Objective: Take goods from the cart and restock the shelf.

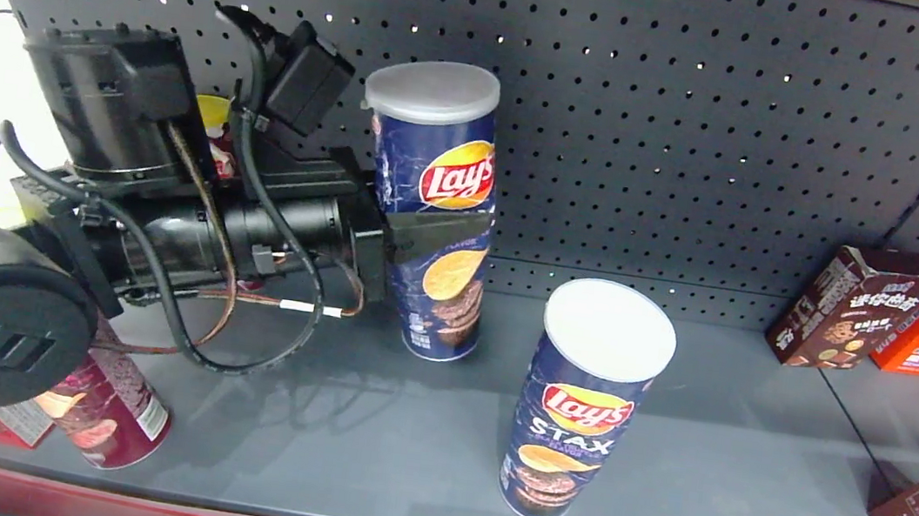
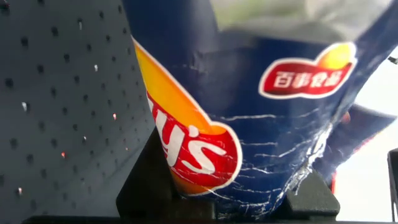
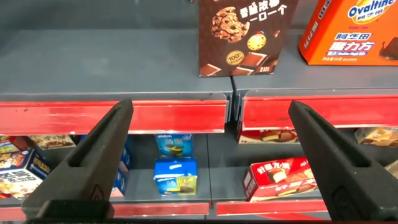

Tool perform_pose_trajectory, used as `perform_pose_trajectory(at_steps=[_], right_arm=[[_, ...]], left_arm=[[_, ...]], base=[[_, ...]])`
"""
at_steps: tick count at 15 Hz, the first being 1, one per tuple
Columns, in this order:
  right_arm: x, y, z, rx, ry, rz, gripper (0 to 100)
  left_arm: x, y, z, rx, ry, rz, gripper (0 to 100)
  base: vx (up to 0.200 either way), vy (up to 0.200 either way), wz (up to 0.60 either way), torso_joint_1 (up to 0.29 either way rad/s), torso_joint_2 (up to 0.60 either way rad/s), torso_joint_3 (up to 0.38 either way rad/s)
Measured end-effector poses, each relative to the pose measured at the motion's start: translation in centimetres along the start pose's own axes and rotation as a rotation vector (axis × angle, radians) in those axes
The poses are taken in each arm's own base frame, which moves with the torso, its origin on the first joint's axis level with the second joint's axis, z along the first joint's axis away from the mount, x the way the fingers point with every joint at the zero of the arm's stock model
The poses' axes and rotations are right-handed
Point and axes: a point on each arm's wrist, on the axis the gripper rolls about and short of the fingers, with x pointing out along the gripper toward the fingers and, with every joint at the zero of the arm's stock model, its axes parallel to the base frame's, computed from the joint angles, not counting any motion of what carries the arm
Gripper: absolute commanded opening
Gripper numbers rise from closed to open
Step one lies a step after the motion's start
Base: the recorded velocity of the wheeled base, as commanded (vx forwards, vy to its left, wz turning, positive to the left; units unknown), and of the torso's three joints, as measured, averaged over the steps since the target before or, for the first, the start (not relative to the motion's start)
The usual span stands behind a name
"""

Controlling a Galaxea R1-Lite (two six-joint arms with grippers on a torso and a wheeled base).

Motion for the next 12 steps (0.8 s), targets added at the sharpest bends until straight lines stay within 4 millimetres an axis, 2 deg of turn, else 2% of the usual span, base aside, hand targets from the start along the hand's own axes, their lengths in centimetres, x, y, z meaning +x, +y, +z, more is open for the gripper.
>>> perform_pose_trajectory(at_steps=[2, 5, 12], right_arm=[[0.0, 0.0, 0.0, 0.0, 0.0, 0.0, 100], [0.0, 0.0, 0.0, 0.0, 0.0, 0.0, 100], [0.0, 0.0, 0.0, 0.0, 0.0, 0.001, 100]], left_arm=[[1.2, 0.4, 0.5, -0.002, -0.004, -0.076, 0], [1.7, 1.4, -0.2, -0.036, 0.046, -0.114, 0], [3.3, 3.5, -3.3, 0.014, 0.101, -0.101, 0]], base=[[0.0, 0.0, 0.0, 0.0, 0.0, 0.0], [0.0, 0.0, 0.0, 0.0, 0.0, 0.0], [0.0, 0.0, 0.0, 0.0, 0.0, 0.0]])
